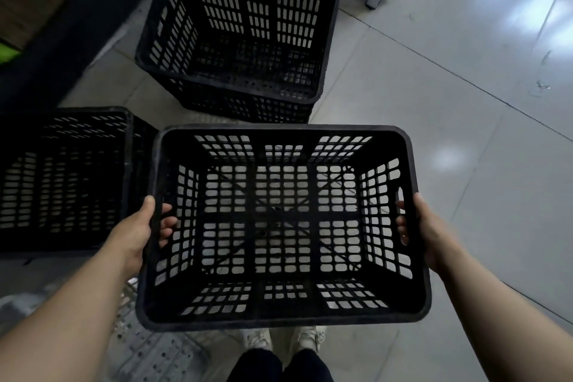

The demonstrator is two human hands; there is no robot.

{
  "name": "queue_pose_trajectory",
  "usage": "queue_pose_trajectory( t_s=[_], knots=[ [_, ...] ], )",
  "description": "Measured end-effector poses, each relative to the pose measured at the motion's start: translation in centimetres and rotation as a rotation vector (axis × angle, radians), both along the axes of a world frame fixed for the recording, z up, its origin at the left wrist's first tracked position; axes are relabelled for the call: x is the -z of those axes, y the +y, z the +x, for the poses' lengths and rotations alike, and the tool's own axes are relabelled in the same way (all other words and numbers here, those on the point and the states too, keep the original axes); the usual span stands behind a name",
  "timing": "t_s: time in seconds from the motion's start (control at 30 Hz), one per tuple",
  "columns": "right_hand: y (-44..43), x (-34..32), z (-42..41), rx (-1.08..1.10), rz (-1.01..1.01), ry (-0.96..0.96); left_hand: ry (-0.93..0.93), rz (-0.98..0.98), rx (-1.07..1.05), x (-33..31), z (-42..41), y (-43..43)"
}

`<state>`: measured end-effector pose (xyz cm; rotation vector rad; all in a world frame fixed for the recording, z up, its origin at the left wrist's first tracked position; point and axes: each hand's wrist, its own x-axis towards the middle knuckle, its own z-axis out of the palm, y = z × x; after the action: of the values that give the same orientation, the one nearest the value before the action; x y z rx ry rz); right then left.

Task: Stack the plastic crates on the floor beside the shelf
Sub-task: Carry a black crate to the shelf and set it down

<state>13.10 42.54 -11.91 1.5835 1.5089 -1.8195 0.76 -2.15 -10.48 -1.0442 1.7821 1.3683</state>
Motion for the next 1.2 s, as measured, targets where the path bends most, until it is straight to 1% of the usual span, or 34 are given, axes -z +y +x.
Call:
queue_pose_trajectory(
  t_s=[0.13,0.3,0.5,0.63,0.77,0.93,1.07,1.2],
  knots=[
    [0.9,-7.1,2.1,0.041,0.016,0.037,0.038,0.006,0.007,-6.9,0.6,1.4],
    [1.7,-15.7,5.2,0.100,0.044,0.077,0.087,0.037,0.064,-14.9,1.3,3.4],
    [2.4,-24.8,11.3,0.270,0.070,0.120,0.165,0.092,0.201,-24.0,1.3,7.2],
    [2.6,-30.0,16.7,0.422,0.121,0.153,0.197,0.107,0.350,-29.3,1.3,10.8],
    [3.1,-33.9,22.6,0.586,0.184,0.175,0.222,0.126,0.509,-33.3,2.0,15.5],
    [4.9,-37.7,30.0,0.777,0.230,0.179,0.254,0.156,0.675,-37.2,4.4,23.8],
    [7.8,-39.8,35.6,0.880,0.276,0.166,0.289,0.203,0.788,-39.1,7.4,31.8],
    [11.8,-40.8,41.2,0.994,0.311,0.162,0.254,0.247,0.888,-39.7,10.8,40.4]
  ],
)
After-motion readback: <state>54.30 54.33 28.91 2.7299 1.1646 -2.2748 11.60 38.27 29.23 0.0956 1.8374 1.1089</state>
